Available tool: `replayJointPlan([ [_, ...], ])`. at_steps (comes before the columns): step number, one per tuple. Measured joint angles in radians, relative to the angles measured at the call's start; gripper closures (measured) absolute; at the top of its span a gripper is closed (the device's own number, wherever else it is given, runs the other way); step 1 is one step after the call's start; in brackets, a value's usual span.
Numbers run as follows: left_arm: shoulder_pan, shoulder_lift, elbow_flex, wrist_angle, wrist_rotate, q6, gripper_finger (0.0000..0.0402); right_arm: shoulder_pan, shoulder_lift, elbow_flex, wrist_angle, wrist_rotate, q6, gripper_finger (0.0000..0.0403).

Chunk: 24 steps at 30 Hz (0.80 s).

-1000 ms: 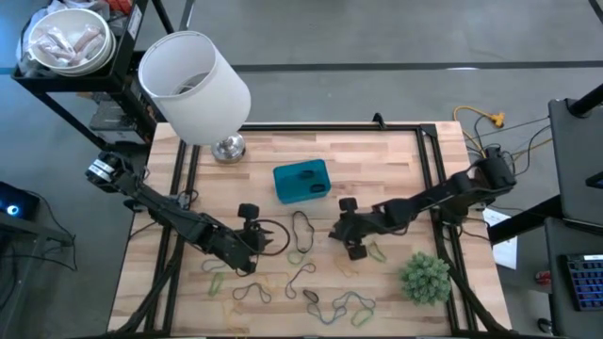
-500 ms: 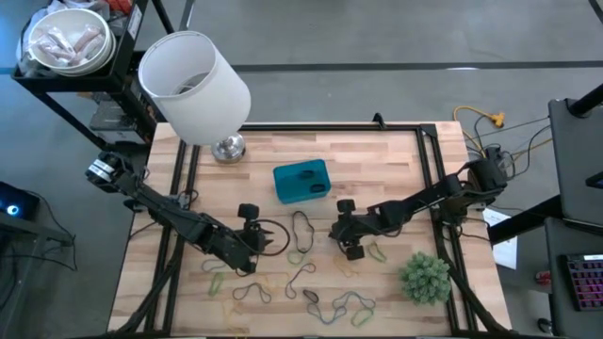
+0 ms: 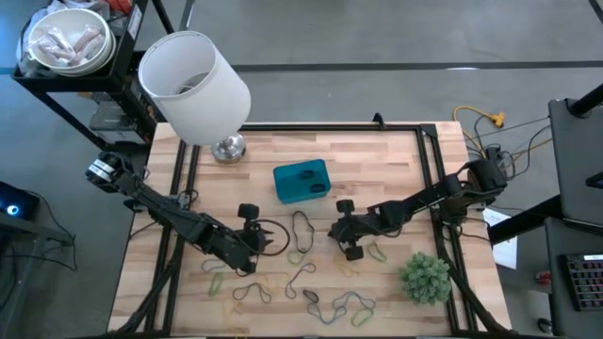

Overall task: Pick and place rubber bands into bin
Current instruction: Put the black rubber band into the blue bin

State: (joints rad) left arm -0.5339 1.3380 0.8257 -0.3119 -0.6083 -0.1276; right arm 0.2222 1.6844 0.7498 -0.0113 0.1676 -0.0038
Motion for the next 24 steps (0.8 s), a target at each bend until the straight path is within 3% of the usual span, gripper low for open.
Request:
replayJointPlan([
  [6, 0.0, 0.0, 0.0, 0.0, 0.0, 0.0, 0.032, 0.0, 0.0, 0.0, 0.001, -0.094, -0.007, 0.0371],
  [11, 0.0, 0.0, 0.0, 0.0, 0.0, 0.0, 0.032, 0.0, 0.0, 0.0, 0.001, -0.098, -0.022, 0.0383],
  [24, 0.0, 0.0, -0.001, 0.0, 0.0, 0.0, 0.032, 0.001, -0.006, 0.05, 0.024, 0.071, -0.155, 0.0394],
])
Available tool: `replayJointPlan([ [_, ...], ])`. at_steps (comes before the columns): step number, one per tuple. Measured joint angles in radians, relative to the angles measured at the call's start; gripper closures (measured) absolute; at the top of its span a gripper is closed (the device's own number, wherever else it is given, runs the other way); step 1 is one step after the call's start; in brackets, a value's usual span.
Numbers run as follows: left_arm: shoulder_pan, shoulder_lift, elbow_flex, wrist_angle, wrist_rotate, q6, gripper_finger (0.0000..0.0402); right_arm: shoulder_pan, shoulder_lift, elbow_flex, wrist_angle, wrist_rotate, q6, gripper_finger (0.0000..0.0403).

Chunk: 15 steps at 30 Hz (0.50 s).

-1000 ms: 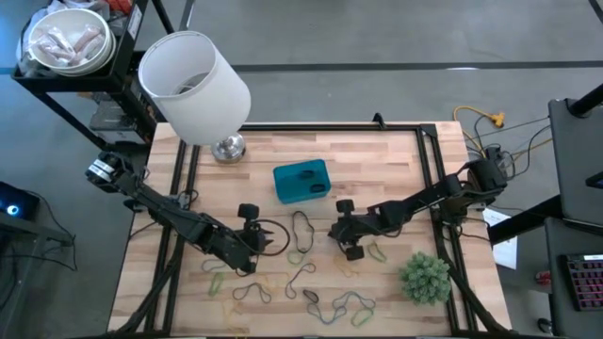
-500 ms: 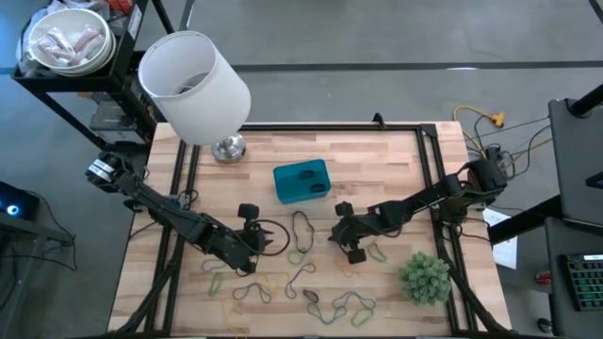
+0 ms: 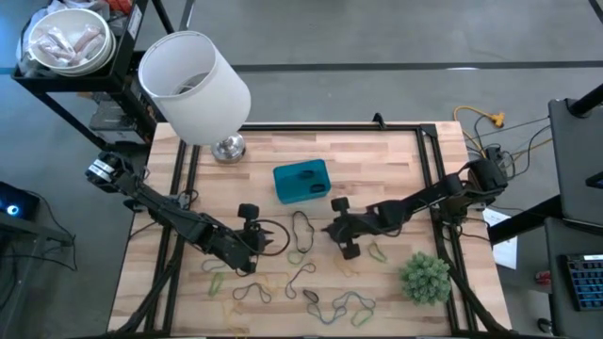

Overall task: Pick and place rubber bands into bin
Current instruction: Put the black rubber band into the blue bin

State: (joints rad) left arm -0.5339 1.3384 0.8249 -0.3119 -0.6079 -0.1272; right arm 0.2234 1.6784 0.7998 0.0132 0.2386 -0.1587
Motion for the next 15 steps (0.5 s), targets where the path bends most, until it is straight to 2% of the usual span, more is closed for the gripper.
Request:
replayJointPlan([
  [10, 0.0, 0.0, -0.001, -0.003, 0.0, 0.0, 0.032, 0.0, -0.003, 0.151, 0.001, 0.241, -0.19, 0.0394],
  [15, 0.0, 0.0, -0.001, -0.003, 0.001, 0.0, 0.032, -0.049, -0.003, 0.23, 0.001, 0.286, -0.268, 0.0394],
])
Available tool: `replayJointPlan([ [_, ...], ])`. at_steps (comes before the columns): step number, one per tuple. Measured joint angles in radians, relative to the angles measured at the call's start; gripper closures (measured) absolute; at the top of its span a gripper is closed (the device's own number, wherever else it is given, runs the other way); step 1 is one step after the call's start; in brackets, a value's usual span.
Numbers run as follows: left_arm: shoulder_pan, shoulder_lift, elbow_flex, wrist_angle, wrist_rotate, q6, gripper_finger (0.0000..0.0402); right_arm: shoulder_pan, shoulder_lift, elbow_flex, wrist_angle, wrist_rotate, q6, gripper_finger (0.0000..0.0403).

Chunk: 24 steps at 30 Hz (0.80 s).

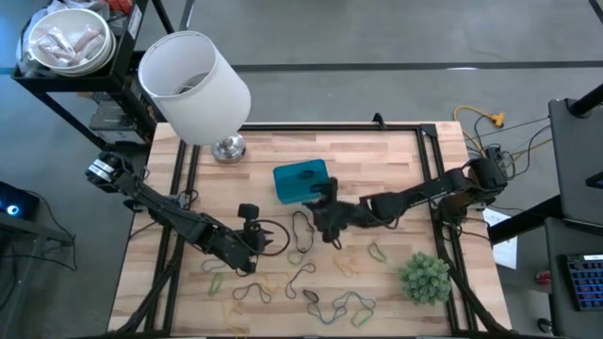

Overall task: Pick and place rubber bands into bin
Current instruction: Put the black rubber band into the blue bin

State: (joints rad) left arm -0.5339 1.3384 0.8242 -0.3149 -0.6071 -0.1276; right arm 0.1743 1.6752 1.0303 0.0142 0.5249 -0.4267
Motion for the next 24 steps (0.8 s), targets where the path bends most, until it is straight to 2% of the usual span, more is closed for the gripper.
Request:
replayJointPlan([
  [7, 0.0, 0.0, 0.0, 0.0, 0.001, 0.0, 0.032, -0.135, 0.003, 0.036, -0.009, -0.005, 0.005, 0.0394],
  [16, 0.0, 0.0, -0.001, 0.0, 0.001, 0.002, 0.032, -0.294, 0.02, -0.014, 0.05, -0.214, 0.13, 0.0394],
  [24, 0.0, 0.0, -0.012, -0.001, 0.001, 0.002, 0.032, -0.338, 0.065, -0.023, 0.07, -0.22, 0.182, 0.0394],
])
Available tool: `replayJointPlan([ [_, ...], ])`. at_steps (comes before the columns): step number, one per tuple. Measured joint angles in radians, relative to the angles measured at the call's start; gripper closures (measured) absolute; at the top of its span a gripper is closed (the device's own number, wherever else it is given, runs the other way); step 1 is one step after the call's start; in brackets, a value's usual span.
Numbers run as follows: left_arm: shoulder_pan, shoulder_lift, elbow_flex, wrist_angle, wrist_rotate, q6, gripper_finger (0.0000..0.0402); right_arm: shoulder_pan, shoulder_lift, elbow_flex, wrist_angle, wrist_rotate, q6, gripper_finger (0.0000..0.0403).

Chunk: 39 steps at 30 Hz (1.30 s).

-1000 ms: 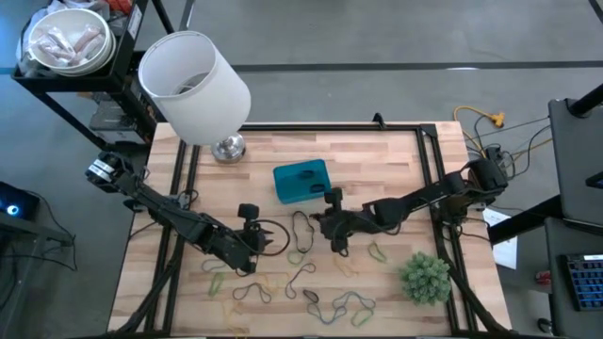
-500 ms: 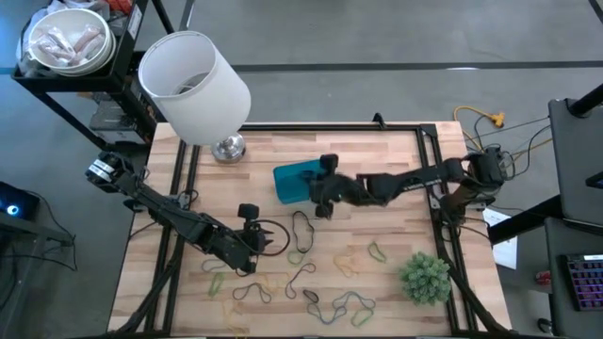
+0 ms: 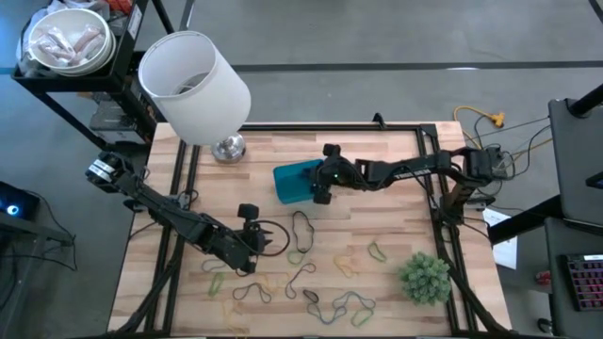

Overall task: Pick and place rubber bands into bin
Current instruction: Put the black rubber band into the blue bin, then put the green rubber band into the blue bin

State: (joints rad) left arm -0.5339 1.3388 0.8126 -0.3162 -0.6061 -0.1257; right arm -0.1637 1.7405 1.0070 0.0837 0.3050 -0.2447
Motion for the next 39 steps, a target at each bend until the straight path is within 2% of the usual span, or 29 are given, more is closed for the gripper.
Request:
replayJointPlan([
  [5, 0.0, 0.0, -0.002, 0.002, 0.0, 0.0, 0.032, -0.001, -0.004, 0.0, 0.005, 0.0, 0.007, 0.0374],
  [10, 0.0, 0.0, -0.002, 0.002, 0.0, 0.0, 0.032, -0.001, -0.005, 0.0, 0.004, -0.06, 0.024, 0.0333],
  [18, 0.0, 0.0, -0.011, 0.001, 0.001, -0.03, 0.032, 0.026, -0.039, 0.0, -0.028, -0.074, -0.03, 0.028],
  [24, 0.0, 0.008, -0.053, -0.061, 0.014, -0.175, 0.032, 0.141, -0.139, 0.0, -0.176, -0.082, -0.076, 0.0273],
  [32, 0.0, 0.03, -0.087, -0.158, 0.165, -0.373, 0.032, 0.367, -0.277, -0.003, -0.388, -0.083, 0.0, 0.0288],
  [39, -0.005, 0.032, -0.087, -0.173, 0.254, -0.421, 0.032, 0.548, -0.331, -0.008, -0.421, -0.079, 0.062, 0.0301],
])
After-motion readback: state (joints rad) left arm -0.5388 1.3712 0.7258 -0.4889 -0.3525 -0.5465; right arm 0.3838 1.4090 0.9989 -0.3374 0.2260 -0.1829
